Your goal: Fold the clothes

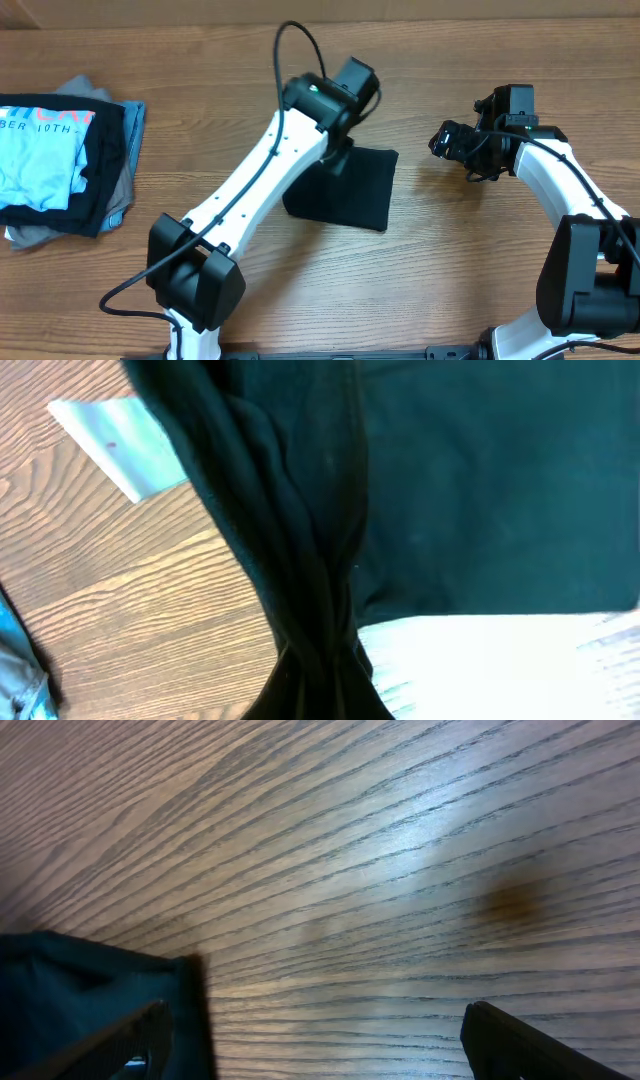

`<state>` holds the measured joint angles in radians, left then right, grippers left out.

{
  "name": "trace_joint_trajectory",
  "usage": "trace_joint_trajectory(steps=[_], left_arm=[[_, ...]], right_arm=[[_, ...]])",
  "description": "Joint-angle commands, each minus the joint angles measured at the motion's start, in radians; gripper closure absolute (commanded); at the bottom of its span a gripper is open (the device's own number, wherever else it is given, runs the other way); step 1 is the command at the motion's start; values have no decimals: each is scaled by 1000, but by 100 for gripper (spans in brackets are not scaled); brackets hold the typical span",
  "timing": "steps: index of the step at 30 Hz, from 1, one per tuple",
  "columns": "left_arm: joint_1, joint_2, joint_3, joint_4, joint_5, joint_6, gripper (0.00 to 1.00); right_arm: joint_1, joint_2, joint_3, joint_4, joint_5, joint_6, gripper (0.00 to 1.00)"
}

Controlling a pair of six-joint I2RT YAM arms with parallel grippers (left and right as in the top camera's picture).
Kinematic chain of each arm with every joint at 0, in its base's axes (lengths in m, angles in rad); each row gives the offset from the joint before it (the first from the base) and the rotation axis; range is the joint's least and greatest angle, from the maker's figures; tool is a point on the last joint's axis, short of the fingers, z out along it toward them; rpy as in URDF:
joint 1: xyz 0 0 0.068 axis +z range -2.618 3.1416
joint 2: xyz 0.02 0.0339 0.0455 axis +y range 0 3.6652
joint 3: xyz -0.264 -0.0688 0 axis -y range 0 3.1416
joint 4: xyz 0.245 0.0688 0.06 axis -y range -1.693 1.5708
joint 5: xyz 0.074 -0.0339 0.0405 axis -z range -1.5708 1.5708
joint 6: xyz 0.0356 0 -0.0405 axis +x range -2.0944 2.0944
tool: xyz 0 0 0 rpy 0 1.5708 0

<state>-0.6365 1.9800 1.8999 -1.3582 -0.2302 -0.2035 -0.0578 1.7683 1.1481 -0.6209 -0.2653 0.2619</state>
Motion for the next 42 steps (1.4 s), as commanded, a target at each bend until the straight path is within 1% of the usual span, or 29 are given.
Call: trace_joint_trajectory(steps=[1,7,11,17,28,33,38,42], left_arm=[[-45,0,27,0,-21,-2,96],[-76,1,8,14,6,-3,96],[-88,4,-33,66,49,-3,96],[-124,9,-39,150,93,-3,96],[-197,10,-42,162,97,-3,96],[-210,11,-76,193,98,-3,96],[-211,11,-154,273,99,-3,91],[-211,11,-196,308,109,-7,90]], right_arm=[[0,-4,9,6,-10,4,4],[0,-4,9,6,-9,3,4],[0,-4,9,6,-9,3,4],[0,-4,9,7,-9,3,4],[0,-4,9,6,-9,3,4],[0,-4,9,6,-9,3,4],[0,-4,9,6,-9,3,4],[0,-4,9,6,-9,3,4]])
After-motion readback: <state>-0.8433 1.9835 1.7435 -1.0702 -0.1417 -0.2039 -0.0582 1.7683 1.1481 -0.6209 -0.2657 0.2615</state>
